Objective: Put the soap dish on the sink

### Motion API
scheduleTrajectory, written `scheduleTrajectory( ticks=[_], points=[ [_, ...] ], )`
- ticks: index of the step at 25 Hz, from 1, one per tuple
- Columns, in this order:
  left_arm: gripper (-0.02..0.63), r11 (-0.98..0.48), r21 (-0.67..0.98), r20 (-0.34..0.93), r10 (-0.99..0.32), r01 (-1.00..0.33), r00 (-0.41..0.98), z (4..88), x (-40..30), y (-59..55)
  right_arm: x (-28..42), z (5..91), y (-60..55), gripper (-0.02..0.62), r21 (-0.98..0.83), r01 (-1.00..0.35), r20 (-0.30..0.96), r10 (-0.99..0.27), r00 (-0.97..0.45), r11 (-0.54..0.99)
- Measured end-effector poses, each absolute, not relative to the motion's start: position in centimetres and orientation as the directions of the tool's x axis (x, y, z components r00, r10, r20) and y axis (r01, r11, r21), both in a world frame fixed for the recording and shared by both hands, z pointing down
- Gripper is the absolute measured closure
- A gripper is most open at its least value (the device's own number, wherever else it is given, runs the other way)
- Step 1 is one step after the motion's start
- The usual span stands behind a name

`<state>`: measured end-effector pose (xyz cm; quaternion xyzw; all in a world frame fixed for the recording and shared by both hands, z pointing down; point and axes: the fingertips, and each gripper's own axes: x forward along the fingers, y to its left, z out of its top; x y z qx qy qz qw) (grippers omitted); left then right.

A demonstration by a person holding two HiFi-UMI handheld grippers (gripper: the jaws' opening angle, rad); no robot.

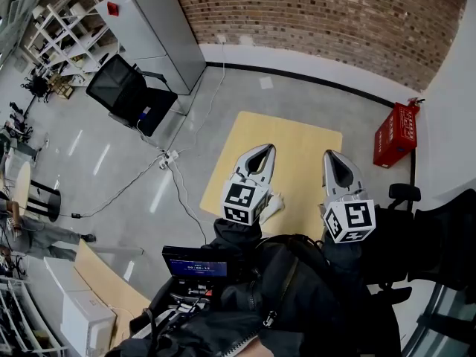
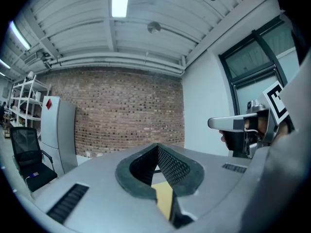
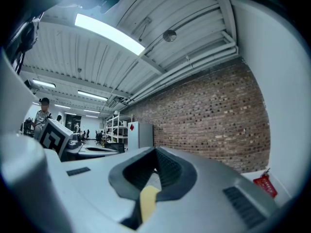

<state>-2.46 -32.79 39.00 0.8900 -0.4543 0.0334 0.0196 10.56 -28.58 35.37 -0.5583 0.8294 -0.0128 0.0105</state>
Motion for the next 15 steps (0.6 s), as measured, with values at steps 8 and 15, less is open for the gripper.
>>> scheduleTrajectory(
  ticks=[8, 15],
  points=[
    [0.603, -0.586, 0.005, 0.080, -0.807, -0.810, 0.585, 39.17, -2.50, -32.78, 10.55, 35.46, -28.53, 0.591, -0.038, -0.925, -0.003, -0.926, -0.377, 0.377],
    [0.602, -0.570, 0.001, 0.069, -0.819, -0.821, 0.569, 38.83, -3.01, -33.01, 10.24, 35.26, -28.60, 0.591, -0.034, -0.920, -0.011, -0.920, -0.391, 0.391]
  ],
)
